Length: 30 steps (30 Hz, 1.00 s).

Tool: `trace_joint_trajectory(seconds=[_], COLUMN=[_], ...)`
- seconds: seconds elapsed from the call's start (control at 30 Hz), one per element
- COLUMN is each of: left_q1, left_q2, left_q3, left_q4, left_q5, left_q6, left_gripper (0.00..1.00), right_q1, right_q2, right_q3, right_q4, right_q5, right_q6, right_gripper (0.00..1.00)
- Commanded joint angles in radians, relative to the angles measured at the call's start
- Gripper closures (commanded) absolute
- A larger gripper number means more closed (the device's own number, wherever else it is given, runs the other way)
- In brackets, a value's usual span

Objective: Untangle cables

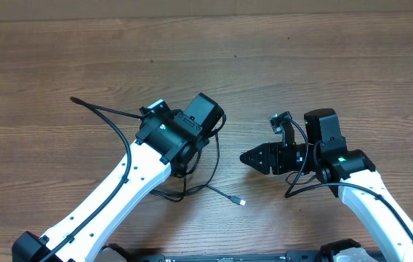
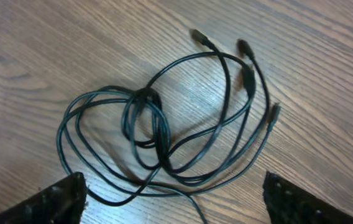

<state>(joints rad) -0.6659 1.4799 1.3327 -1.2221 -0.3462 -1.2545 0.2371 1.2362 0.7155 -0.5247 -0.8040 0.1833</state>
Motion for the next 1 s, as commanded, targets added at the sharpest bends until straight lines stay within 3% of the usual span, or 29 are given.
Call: trace_joint_trajectory(seconds=[0.0,0.1,0.27,0.5,0.83,0.97], left_q1=[0.005,0.005,0.005,0.005,0.005,0.005], left_q2=[0.000,0.000,0.020,0.117,0.272,0.310], left_q3=[0.005,0.005,0.001,-0.005,-0.005,-0.005], left_q4=[-0.020,-0.039,-0.041,-0.042,-0.049,-0.060], left_q5=[-0.027,-0.028,-0.030,-0.018,0.056,0.078], left_q6=[0.002,0.002,0.002,0.002,0.001,0.000], left_gripper=[0.07,0.08,0.22,0.25,0.44,0.46], right_q1=[-0.001,-0.001,-0.001,-0.001,-0.001,-0.001], right_q2=[0.000,0.000,0.000,0.000,0.000,0.000], right_q3=[0.017,0.017,0.017,0.017,0.017,0.017], right_q4=[-0.002,-0.002,-0.002,-0.001,-0.002,-0.002], right_q5=[-0.005,-0.005,-0.002,0.003,0.003,0.003], right_q6=[0.000,0.000,0.000,-0.001,0.000,-0.001], right_gripper=[0.46,0.46,0.45,0.43,0.42,0.42])
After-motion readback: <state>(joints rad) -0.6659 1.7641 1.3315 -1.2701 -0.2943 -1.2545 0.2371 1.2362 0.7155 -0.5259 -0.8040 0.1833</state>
